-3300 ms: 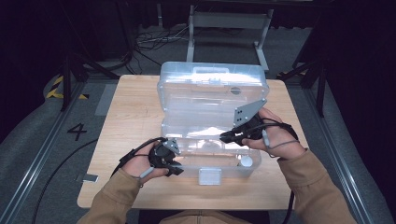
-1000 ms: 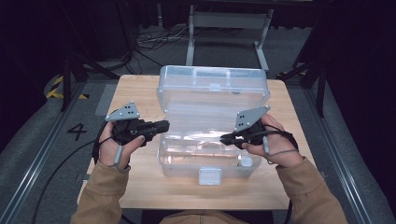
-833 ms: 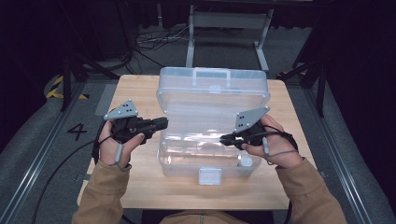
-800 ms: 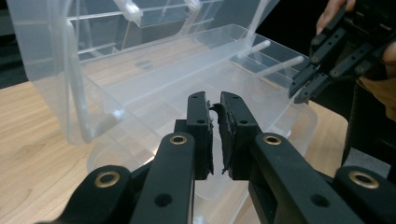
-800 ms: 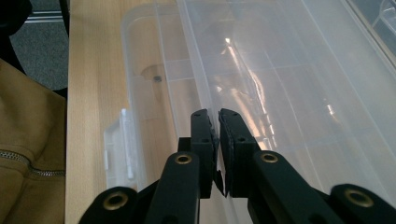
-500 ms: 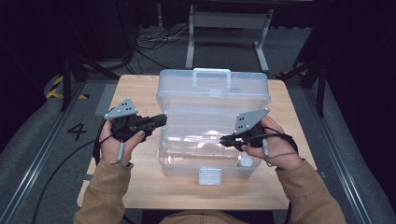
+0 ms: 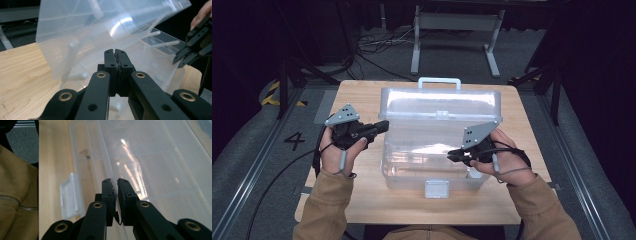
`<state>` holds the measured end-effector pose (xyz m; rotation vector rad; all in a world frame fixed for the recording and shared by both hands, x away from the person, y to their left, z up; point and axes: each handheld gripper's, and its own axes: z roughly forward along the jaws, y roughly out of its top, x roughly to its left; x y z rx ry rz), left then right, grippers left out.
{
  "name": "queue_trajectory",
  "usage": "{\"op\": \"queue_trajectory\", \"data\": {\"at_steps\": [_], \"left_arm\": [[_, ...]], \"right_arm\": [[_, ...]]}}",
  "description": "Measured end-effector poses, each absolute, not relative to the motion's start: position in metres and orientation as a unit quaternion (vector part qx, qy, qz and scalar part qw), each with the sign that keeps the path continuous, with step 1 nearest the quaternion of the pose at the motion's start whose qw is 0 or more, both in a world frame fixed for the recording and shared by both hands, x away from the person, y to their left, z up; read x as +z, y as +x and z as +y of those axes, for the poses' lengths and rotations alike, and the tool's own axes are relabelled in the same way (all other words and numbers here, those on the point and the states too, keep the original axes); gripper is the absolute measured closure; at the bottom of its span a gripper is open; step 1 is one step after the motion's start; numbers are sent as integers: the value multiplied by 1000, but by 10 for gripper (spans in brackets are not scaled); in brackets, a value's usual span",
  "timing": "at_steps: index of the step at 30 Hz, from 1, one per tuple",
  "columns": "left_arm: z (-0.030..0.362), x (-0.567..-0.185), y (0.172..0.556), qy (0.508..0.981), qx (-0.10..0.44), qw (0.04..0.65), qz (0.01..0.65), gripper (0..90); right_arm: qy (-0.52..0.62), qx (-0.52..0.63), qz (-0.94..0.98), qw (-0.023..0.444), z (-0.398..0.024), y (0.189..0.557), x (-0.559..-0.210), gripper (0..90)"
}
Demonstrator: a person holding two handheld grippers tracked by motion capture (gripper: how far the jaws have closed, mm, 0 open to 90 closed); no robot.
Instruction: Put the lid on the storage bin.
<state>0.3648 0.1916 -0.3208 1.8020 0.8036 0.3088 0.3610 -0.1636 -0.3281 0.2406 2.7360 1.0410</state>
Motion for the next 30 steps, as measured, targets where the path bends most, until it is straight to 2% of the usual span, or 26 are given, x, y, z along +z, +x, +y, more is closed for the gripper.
{"op": "queue_trajectory", "data": {"at_steps": [14,19,30], "left_arm": [[191,-321,364,769,121,531,334,896],[191,-321,363,772,118,529,333,896],[192,-320,363,780,113,520,328,896]], "right_arm": [[91,365,920,109,-168,354,-326,846],[110,408,900,109,-184,350,-316,891],[145,454,872,116,-218,345,-313,899]]}}
